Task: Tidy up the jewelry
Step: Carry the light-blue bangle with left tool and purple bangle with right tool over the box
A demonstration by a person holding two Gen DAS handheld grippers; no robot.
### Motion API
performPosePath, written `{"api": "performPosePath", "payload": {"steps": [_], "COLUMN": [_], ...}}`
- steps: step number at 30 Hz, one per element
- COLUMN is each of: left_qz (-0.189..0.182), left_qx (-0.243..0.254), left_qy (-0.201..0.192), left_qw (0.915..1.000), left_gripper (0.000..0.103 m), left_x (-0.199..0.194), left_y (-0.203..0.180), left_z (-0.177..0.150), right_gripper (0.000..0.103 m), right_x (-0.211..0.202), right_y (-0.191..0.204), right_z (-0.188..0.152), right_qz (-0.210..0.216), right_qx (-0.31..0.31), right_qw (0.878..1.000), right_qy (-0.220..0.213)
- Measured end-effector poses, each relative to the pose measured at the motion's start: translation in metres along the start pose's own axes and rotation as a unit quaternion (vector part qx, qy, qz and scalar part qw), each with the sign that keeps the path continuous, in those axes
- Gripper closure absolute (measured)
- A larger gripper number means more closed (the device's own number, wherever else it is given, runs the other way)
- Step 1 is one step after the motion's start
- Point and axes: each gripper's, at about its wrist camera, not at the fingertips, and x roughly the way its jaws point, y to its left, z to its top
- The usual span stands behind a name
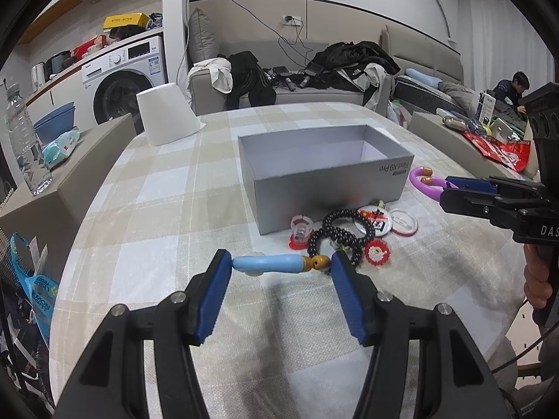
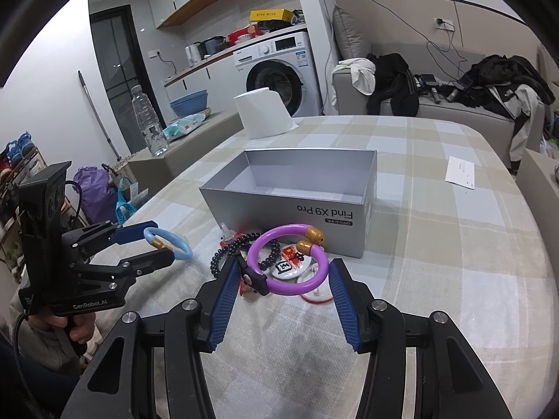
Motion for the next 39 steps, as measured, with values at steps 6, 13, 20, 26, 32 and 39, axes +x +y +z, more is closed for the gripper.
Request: {"api": "performPosePath", "payload": {"steps": [6, 13, 20, 26, 32, 39], "left_qz": [-0.001, -0.005, -0.008, -0.008, -0.010, -0.014], "left_qx": [-0.001, 0.005, 0.004, -0.001, -0.004, -0.004], "left_qy": [-0.026, -0.036, -0.051, -0.068, -0.084, -0.093], "left_qw": [0.9997, 0.9993, 0.9986, 0.9977, 0.9964, 0.9955], "left_gripper": [0.049, 0.049, 0.049, 0.049, 0.049, 0.049], "left_x": [-0.006, -0.002, -0.006, -0.006, -0.001, 0.011], "left_y": [-0.001, -0.002, -0.001, 0.000, 0.000, -0.001], "left_z": [0.010, 0.019, 0.025, 0.037, 0.050, 0.061], "right_gripper": [0.052, 0.052, 0.052, 0.052, 0.052, 0.052], "right_x": [-0.006, -0.008, -0.009, -0.012, -0.013, -0.004], "right_y": [0.000, 0.000, -0.002, -0.004, -0.005, -0.011], "right_z": [0.007, 0.020, 0.026, 0.034, 0.045, 0.058], "right_qz": [0.005, 0.007, 0.005, 0.002, -0.005, -0.010], "right_qx": [0.002, -0.002, -0.001, 0.000, 0.000, 0.007], "right_qw": [1.000, 1.000, 0.999, 0.999, 0.998, 0.998], "right_qy": [-0.016, -0.029, -0.035, -0.045, -0.056, -0.061]}}
